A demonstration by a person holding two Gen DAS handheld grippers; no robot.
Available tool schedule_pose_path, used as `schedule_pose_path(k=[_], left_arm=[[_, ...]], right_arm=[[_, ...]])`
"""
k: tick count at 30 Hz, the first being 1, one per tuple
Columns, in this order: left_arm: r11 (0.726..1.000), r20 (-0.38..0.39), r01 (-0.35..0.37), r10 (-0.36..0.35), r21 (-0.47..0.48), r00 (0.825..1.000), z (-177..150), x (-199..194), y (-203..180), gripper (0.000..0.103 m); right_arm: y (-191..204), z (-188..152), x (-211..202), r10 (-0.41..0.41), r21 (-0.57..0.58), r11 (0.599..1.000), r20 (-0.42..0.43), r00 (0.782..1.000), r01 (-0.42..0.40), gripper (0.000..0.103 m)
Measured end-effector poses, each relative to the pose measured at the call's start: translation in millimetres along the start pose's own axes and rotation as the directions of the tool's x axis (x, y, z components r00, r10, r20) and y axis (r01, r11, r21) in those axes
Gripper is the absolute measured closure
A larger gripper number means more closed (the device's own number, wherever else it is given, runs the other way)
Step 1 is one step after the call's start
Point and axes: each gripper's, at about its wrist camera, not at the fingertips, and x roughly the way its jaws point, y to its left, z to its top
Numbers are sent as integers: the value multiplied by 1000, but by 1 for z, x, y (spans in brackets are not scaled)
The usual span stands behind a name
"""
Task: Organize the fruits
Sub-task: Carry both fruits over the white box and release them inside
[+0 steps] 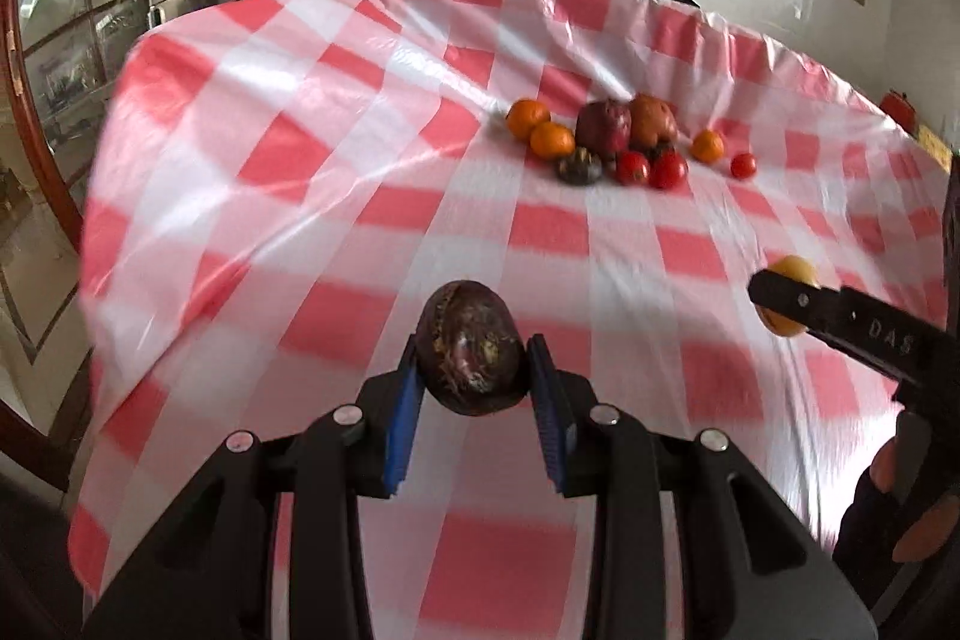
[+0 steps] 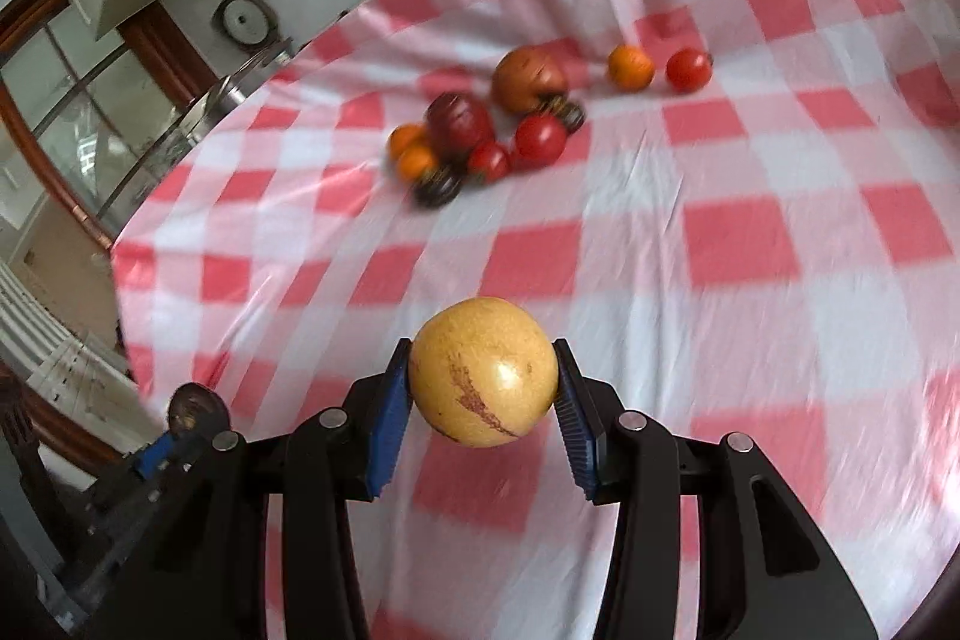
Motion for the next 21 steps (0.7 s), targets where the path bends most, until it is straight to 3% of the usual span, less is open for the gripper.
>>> schedule_pose_path(k=[9,21], left_arm=[[999,9,-25,26,-26,1000,-61,-48,33,69],[995,30,-46,49,-86,998,-114,-93,80,69]], right_arm=[[42,-54,-22,44,-80,996,-39,998,-47,58],[99,-105,-37,43,-238,969,-81,996,-61,58]])
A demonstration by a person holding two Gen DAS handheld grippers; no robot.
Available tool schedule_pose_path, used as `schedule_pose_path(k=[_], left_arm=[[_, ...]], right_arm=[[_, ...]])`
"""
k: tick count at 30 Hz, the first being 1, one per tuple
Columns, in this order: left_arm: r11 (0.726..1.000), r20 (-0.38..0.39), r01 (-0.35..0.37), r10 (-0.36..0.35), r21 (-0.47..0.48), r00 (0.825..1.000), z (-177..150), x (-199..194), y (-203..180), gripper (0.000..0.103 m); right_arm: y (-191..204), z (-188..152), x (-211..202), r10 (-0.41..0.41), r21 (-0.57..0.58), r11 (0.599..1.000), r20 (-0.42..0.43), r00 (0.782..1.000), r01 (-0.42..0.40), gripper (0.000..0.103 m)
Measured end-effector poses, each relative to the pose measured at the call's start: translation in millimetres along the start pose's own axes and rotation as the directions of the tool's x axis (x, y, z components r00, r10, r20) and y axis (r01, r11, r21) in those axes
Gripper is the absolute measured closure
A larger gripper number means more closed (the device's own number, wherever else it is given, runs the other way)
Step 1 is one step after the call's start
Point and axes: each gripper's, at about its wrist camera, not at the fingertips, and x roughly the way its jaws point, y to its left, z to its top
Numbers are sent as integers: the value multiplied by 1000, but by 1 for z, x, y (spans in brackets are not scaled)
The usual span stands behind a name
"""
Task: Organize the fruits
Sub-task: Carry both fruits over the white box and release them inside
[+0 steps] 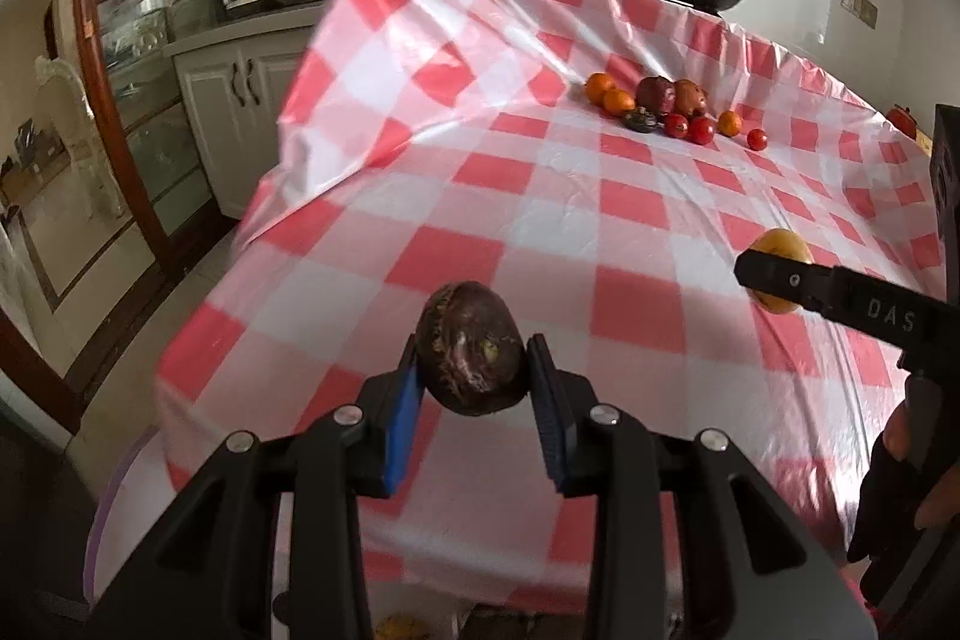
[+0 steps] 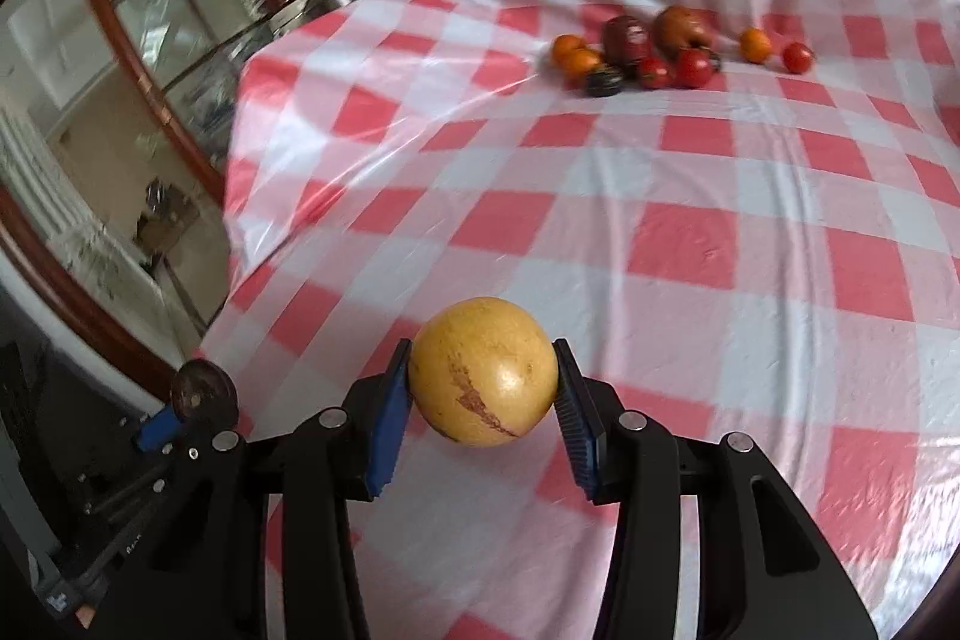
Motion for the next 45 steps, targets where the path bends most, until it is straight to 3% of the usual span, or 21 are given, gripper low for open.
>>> schedule_pose_path(k=[8,15,23,29,39,42,45], left_arm=[[999,7,-25,25,-28,1000,-32,-20,34,69],[993,-7,-69,68,-93,998,-65,-41,72,68],[969,-55,-134,125,-207,991,-110,-55,123,68],[937,-114,-198,172,-288,979,-141,-54,160,68],[907,-258,-290,215,-304,942,-184,-28,188,68],[897,-308,-324,229,-302,923,-196,-20,196,68],[887,-355,-350,237,-302,905,-207,-12,202,68]], right_arm=[[52,-25,7,28,-139,990,-56,998,-35,58],[106,-50,11,92,-281,952,-106,990,-118,58],[161,-84,10,189,-433,866,-181,965,-251,58],[202,-124,19,234,-537,758,-304,923,-369,58],[240,-204,80,82,-617,638,-541,837,-461,58],[248,-230,94,17,-655,587,-577,817,-475,58],[256,-260,100,-52,-706,504,-601,798,-498,58]])
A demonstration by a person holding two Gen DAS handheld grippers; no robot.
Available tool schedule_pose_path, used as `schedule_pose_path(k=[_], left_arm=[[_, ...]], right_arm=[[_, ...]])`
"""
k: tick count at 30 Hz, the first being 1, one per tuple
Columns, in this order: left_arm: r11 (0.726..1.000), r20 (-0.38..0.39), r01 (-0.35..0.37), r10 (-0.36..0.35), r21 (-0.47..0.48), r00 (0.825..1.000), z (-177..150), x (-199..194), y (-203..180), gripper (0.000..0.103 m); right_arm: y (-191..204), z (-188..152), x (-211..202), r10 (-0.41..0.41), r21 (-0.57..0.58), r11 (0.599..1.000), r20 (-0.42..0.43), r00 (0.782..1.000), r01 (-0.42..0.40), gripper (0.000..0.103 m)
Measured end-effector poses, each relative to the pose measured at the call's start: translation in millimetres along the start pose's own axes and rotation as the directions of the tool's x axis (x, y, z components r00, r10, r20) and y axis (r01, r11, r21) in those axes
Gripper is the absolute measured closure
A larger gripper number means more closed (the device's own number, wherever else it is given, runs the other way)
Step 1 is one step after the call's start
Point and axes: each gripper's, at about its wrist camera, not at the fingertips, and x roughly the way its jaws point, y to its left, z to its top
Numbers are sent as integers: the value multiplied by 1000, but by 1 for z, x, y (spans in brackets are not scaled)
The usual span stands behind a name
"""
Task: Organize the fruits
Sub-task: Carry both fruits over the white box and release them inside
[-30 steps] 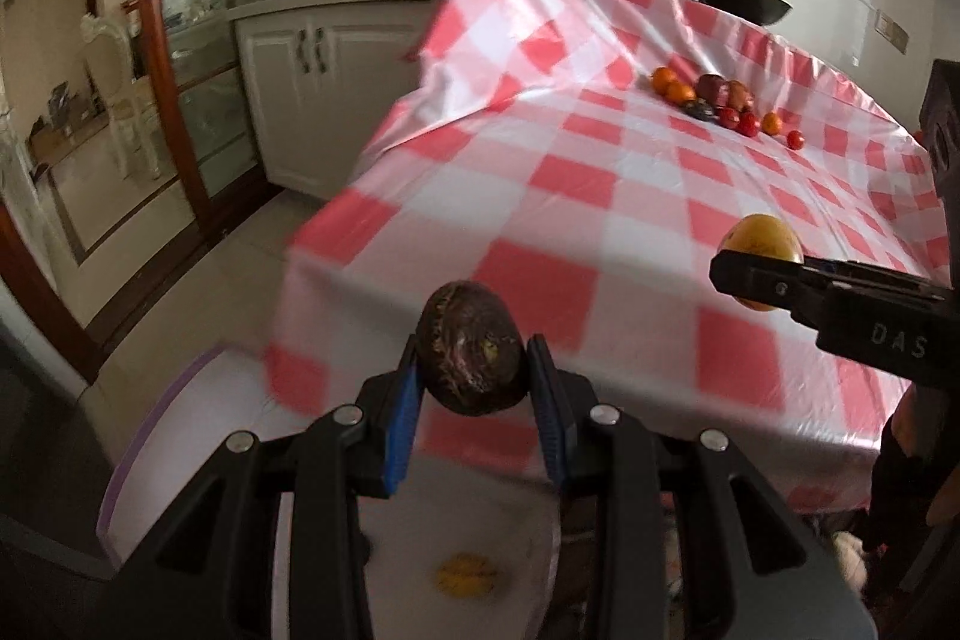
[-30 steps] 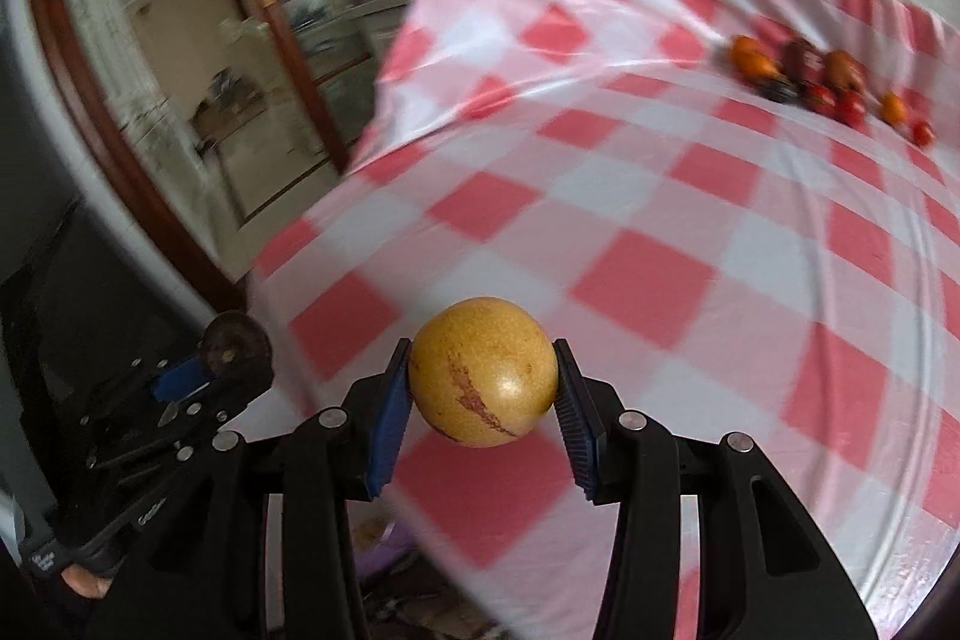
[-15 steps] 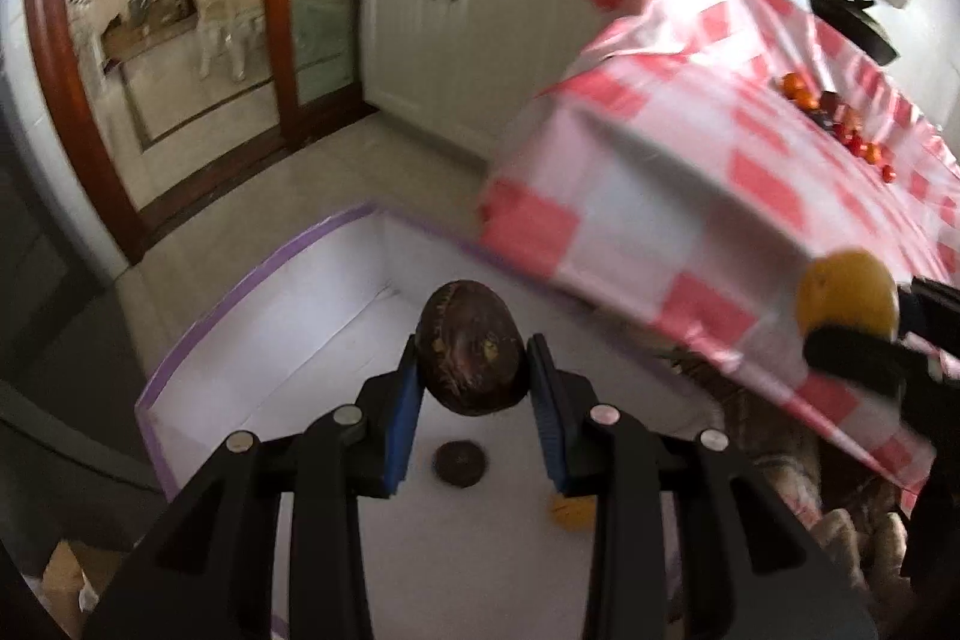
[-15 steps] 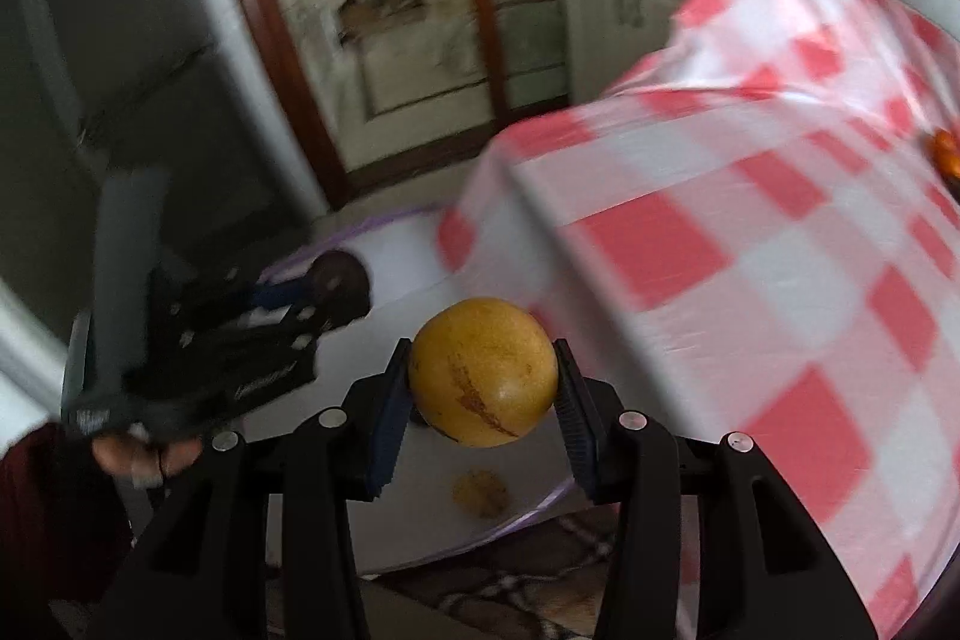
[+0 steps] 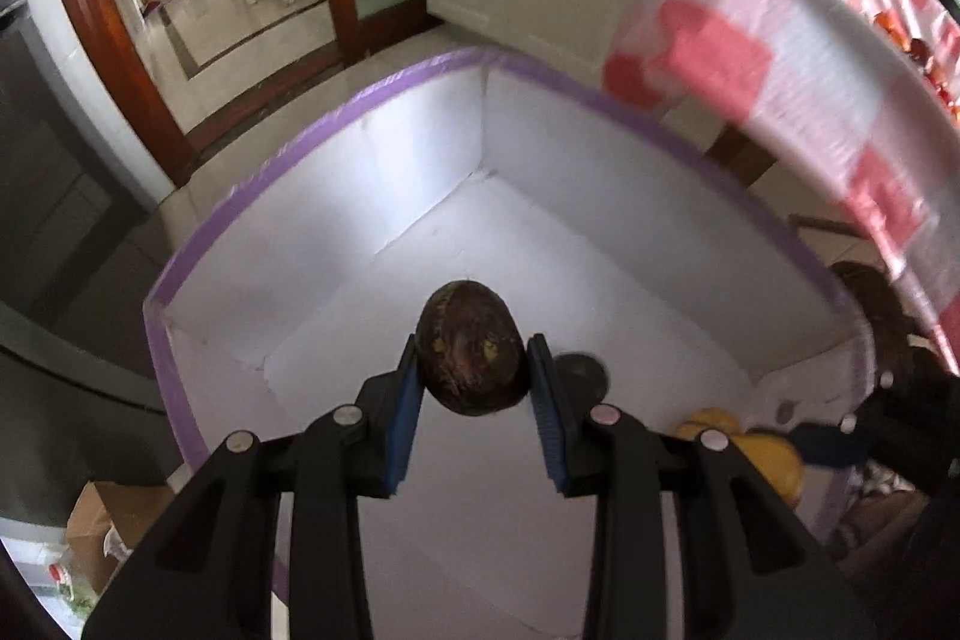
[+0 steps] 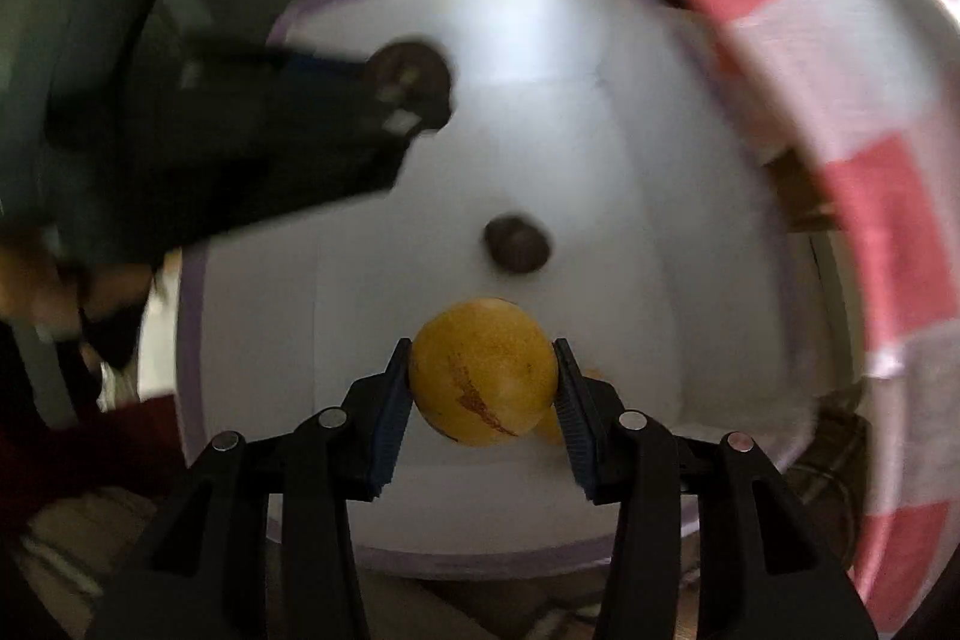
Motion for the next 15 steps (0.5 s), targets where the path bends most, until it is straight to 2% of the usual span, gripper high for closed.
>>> schedule_pose_path(k=[4,12,14,15], left_arm=[[1000,-36,-20,19,-18,999,-5,11,7,68],[998,-57,-46,44,-41,997,-8,17,13,68],[998,-53,-52,50,-41,997,-7,16,12,62],[998,-48,-56,54,-43,997,-6,15,11,52]], right_arm=[[15,0,6,-8,-71,997,-19,1000,6,58],[15,-1,11,-2,-52,999,-38,999,0,57],[16,1,11,-1,-49,999,-35,999,-1,57],[16,0,10,0,-45,999,-28,1000,-2,57]])
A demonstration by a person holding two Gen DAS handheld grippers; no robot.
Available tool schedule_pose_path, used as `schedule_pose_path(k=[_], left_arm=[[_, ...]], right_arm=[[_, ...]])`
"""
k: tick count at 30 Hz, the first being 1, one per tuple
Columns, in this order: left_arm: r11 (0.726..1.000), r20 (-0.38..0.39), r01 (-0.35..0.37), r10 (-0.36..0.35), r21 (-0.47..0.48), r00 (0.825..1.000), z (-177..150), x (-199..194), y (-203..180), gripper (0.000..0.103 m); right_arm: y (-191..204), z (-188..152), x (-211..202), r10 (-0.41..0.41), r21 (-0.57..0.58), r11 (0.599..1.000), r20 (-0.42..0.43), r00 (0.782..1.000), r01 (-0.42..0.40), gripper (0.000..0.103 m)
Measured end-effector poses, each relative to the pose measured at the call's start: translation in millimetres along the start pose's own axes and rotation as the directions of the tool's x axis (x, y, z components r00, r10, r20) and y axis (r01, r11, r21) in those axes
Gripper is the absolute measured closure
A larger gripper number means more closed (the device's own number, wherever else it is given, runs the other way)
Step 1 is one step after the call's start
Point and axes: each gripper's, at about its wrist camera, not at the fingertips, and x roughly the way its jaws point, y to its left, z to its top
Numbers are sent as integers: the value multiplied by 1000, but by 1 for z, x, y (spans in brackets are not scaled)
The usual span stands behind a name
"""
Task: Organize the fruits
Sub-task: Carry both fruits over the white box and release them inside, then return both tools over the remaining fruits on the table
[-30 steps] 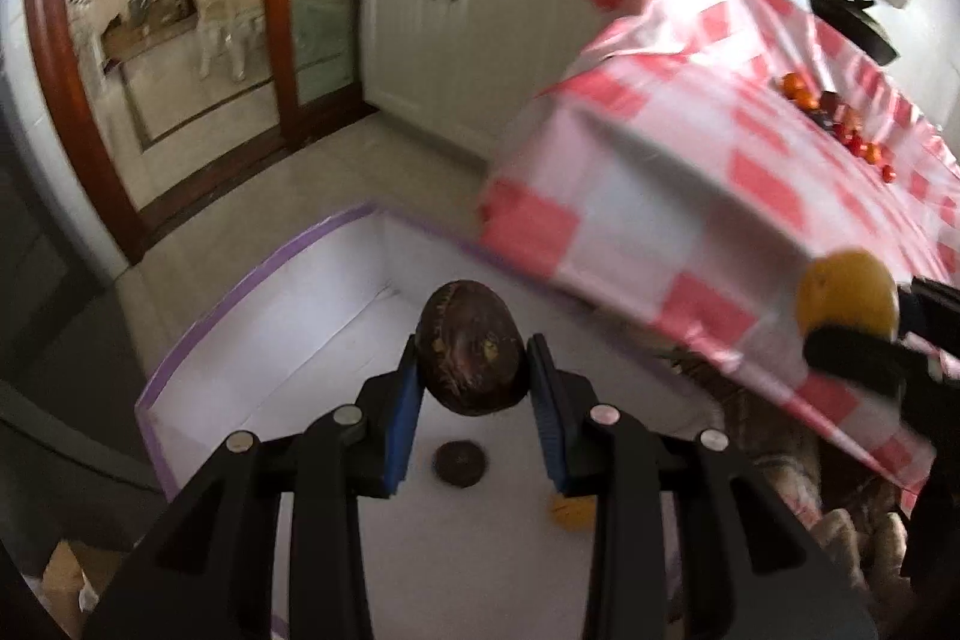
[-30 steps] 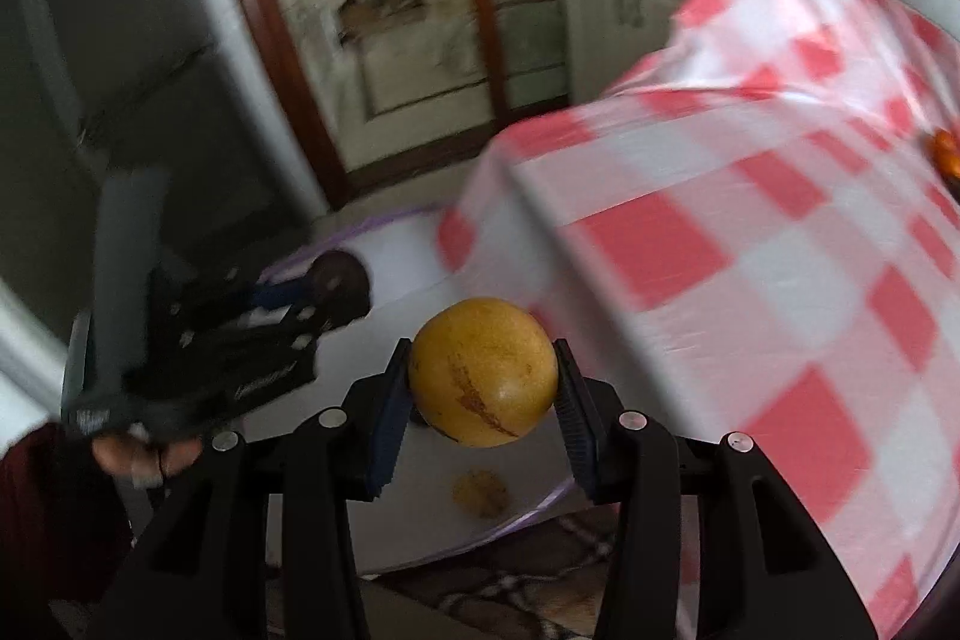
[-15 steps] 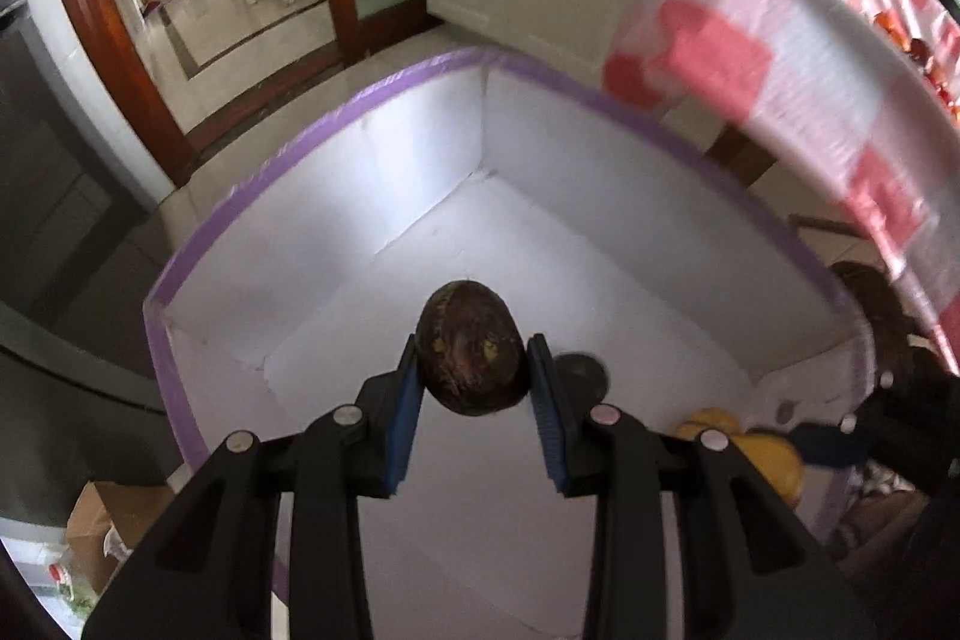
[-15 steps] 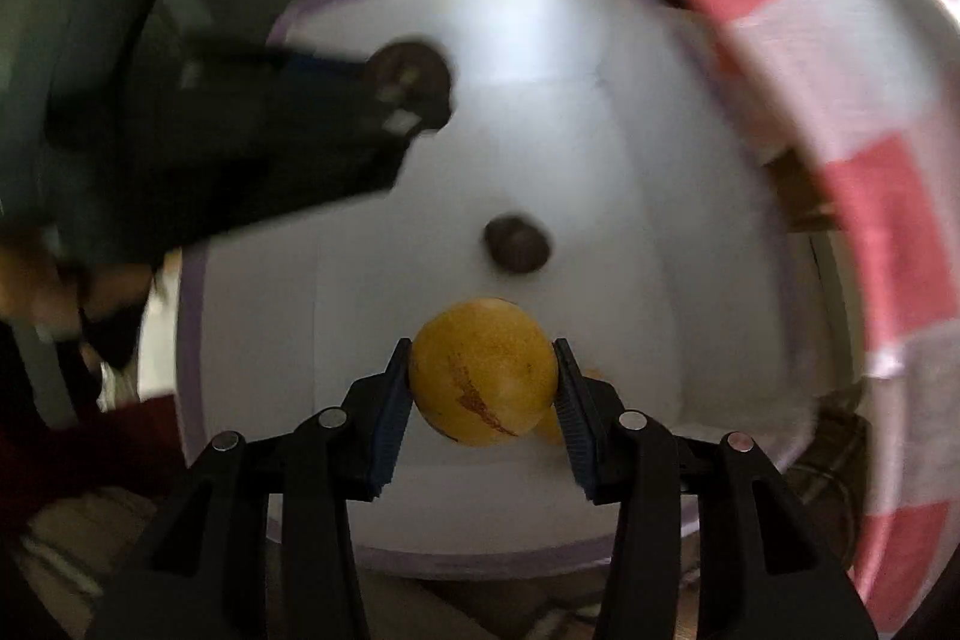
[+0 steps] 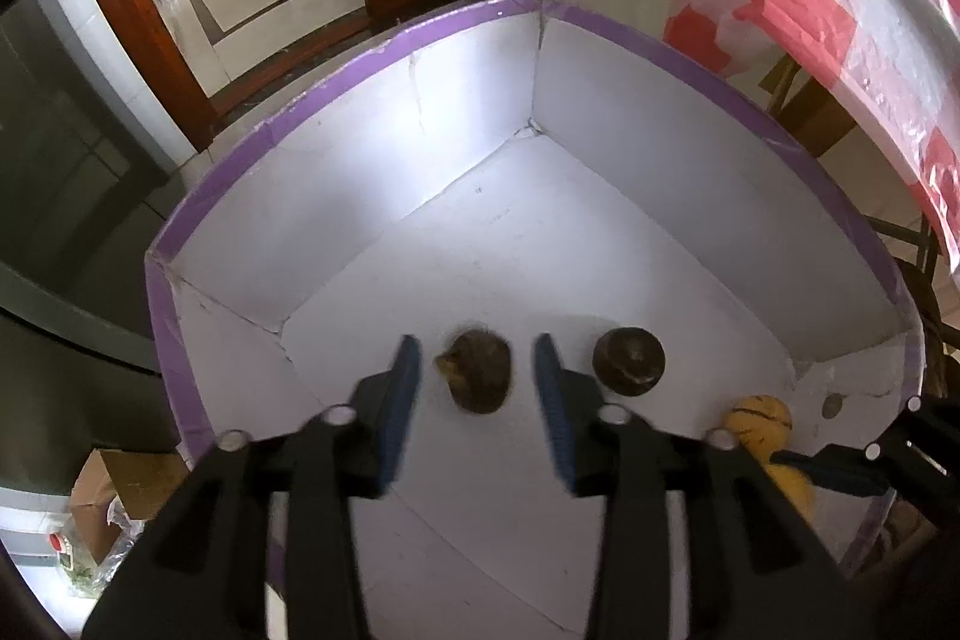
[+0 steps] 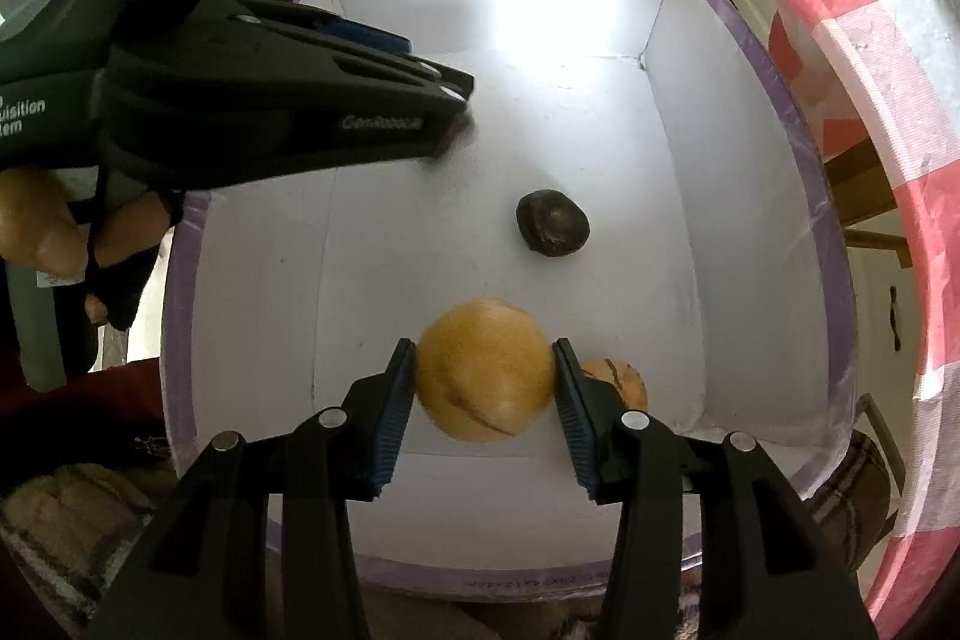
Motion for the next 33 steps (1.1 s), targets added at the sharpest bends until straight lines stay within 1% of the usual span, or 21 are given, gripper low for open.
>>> schedule_pose_path(k=[1,3,5,7,11,13,14,16,18,20,21,22,23,24,25,26,27,29,30,31,33], left_arm=[[1000,9,-10,10,-2,1000,1,-2,-1,42],[1000,28,-20,20,-3,999,2,-6,-2,34],[1000,41,-27,27,1,999,4,-9,-2,31],[999,51,-33,33,3,998,6,-11,-3,24],[999,66,-43,43,10,997,13,-19,-10,23],[999,80,-51,50,18,996,17,-24,-15,23],[998,88,-56,54,22,995,19,-27,-17,23],[997,114,-70,66,31,991,26,-34,-18,19],[996,145,-83,77,33,986,33,-44,-23,17],[997,181,-75,69,29,981,40,-56,-27,15],[997,200,-67,60,27,978,43,-62,-27,11],[998,238,-55,48,22,970,48,-74,-30,7],[999,272,-48,41,19,961,53,-83,-34,6],[999,299,-44,35,22,954,57,-90,-38,5],[999,344,-38,25,30,939,63,-104,-47,3],[999,377,-20,7,30,926,68,-113,-53,2],[1000,404,-1,-10,28,915,72,-121,-59,1],[999,471,36,-48,34,881,85,-142,-79,1],[997,498,57,-76,54,864,92,-152,-93,1],[995,513,69,-98,74,853,98,-158,-105,1],[987,541,97,-152,129,827,107,-172,-137,1]], right_arm=[[-7,4,0,3,3,1000,4,1000,-3,56],[-9,3,-2,6,10,1000,13,1000,-6,53],[-10,3,-5,7,16,1000,22,1000,-8,53],[-11,3,-8,8,20,1000,31,999,-9,53],[-14,2,-20,10,36,999,77,997,-12,51],[-19,2,-31,19,62,998,117,993,-27,43],[-22,2,-37,25,76,996,139,990,-36,42],[-29,1,-50,29,107,993,183,983,-49,37],[-35,0,-62,27,128,990,220,975,-57,36],[-41,-1,-81,25,150,986,272,962,-68,36],[-44,-2,-92,20,159,985,305,952,-72,34],[-48,-4,-106,9,173,982,351,936,-74,28],[-55,-9,-120,-5,188,979,398,917,-76,24],[-61,-12,-133,-21,203,976,443,897,-77,18],[-69,-17,-151,-41,221,972,498,866,-81,16],[-75,-22,-164,-54,230,970,525,849,-80,16],[-80,-25,-173,-72,239,968,542,837,-71,16],[-98,-42,-203,-173,303,953,606,776,-25,16],[-108,-52,-216,-214,340,940,626,750,-15,16],[-116,-59,-223,-243,369,929,632,736,-10,16],[-142,-78,-241,-330,460,888,626,706,8,16]])
